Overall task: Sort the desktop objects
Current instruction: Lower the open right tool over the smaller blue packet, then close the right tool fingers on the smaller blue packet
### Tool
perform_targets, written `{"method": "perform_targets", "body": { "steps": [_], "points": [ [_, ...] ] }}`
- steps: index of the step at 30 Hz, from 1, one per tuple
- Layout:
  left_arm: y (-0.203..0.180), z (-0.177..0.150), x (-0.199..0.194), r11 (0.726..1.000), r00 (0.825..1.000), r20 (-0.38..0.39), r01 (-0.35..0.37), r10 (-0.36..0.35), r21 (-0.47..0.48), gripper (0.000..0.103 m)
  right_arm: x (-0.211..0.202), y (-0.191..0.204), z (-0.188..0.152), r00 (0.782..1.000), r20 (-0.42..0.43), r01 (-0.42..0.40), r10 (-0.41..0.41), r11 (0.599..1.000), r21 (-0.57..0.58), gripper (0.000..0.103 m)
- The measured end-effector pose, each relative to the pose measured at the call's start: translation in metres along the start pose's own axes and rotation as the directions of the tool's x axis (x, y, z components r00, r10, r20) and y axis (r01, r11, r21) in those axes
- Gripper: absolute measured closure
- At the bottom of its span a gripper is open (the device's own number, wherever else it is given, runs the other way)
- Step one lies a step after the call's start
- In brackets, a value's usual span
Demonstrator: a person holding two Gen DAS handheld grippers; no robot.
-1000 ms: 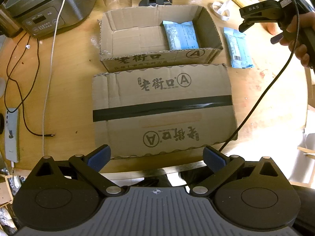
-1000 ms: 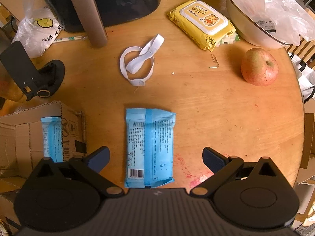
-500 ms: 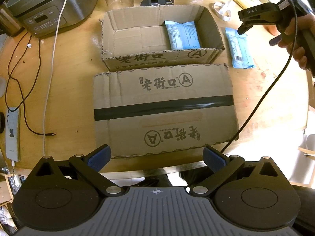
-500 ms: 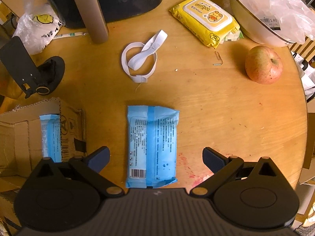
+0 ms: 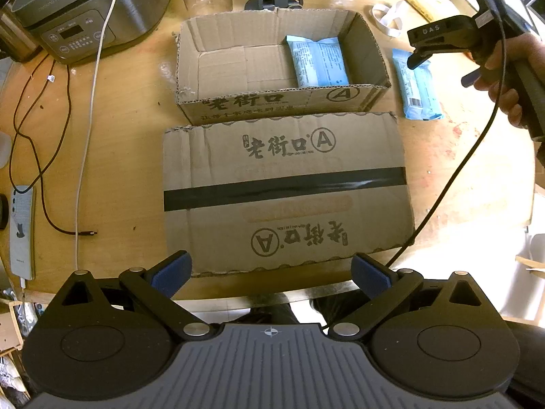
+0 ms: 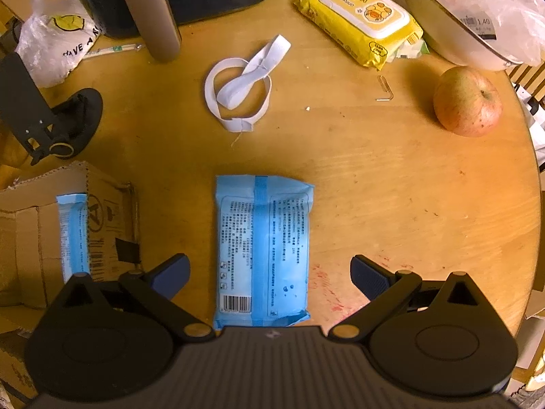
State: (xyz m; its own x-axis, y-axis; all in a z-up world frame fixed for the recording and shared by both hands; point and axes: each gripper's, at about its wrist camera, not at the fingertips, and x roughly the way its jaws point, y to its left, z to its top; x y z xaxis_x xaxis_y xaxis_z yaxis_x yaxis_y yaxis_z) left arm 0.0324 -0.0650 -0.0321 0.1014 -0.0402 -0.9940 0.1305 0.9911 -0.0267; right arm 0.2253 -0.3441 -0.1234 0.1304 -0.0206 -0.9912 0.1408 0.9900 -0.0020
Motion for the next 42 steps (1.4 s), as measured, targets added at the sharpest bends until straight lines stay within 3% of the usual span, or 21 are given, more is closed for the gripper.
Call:
{"method": "perform_targets", "body": {
  "steps": [42],
  "points": [
    [0.006, 0.003, 0.002, 1.000, 1.000, -0.009, -0.007, 0.007, -0.014, 0.000, 0.044, 0.008, -0.004, 1.000, -0.012, 0.027, -0.027, 1.000, -0.010, 0.000]
  ]
}}
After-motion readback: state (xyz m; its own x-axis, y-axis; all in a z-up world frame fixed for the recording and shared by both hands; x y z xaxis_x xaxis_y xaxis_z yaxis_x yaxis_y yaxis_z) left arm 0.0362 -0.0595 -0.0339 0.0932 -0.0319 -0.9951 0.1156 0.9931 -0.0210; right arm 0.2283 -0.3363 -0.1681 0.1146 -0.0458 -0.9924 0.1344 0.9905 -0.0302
